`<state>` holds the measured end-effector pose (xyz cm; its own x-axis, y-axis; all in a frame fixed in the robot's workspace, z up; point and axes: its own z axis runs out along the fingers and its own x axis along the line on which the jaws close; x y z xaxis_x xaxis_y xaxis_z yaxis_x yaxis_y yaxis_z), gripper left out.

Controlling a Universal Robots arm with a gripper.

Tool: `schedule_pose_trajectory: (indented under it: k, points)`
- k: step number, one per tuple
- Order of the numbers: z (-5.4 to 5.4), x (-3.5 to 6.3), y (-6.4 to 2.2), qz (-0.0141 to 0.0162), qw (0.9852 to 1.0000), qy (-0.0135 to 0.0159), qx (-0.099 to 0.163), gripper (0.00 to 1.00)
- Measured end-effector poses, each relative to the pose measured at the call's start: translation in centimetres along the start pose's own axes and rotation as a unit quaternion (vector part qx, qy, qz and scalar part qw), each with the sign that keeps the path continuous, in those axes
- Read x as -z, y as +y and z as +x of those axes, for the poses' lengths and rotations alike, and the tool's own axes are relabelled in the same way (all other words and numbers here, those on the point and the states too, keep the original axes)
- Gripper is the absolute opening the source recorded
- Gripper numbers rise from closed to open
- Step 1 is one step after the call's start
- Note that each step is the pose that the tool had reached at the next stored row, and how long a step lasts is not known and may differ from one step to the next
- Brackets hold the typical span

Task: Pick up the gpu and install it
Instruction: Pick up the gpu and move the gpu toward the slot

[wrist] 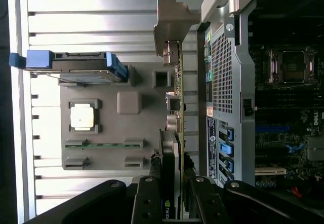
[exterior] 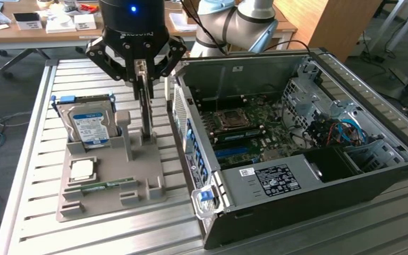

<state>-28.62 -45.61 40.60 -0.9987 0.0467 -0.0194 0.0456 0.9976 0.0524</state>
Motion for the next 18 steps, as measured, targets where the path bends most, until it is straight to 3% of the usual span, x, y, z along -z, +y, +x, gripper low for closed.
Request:
schedule_pose_trajectory:
  k: [18]
  points:
    - [-1.1,-0.03,0.05,0.0,1.0,0.0,0.0,0.27]
